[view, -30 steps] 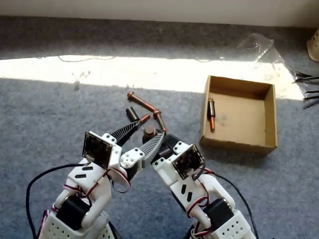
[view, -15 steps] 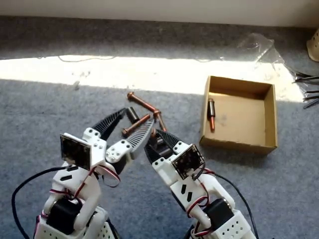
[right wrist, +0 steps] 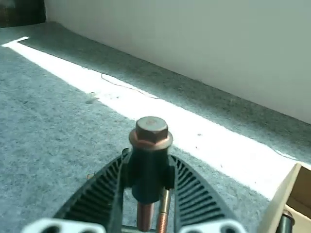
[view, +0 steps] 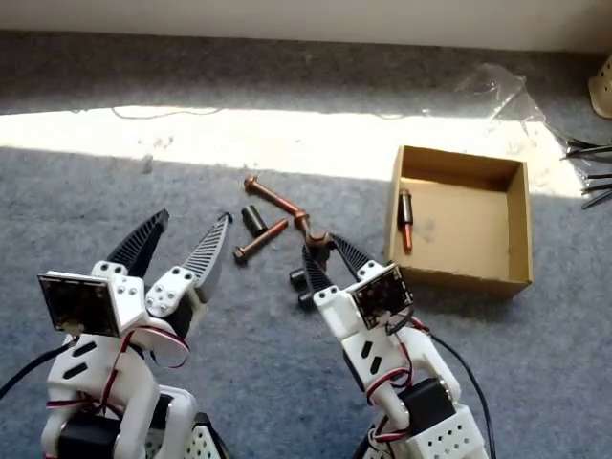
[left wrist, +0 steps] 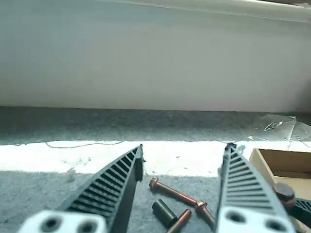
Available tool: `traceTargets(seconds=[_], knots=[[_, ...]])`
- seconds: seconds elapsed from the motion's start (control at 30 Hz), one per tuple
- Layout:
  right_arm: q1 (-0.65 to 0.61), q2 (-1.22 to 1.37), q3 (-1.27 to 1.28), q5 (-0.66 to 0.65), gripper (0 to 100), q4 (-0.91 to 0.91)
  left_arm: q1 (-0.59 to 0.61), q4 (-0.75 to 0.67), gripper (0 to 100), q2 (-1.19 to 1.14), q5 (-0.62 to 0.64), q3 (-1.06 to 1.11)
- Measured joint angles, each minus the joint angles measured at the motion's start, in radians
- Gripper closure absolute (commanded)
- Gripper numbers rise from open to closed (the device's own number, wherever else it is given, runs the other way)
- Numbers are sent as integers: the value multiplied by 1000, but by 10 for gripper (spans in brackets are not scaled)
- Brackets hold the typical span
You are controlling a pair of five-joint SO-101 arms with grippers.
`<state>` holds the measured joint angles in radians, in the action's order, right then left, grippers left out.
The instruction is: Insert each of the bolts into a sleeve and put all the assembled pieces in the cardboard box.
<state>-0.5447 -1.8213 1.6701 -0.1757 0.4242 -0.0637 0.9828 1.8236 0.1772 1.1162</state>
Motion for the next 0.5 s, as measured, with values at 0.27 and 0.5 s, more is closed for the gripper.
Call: traceTargets(seconds=[0.27,0.5], knots=[[123,0,0,0,994,0,242,78,752,0,0,-8],[290,0,-51,0,994,207,258,68,943,0,0,74]])
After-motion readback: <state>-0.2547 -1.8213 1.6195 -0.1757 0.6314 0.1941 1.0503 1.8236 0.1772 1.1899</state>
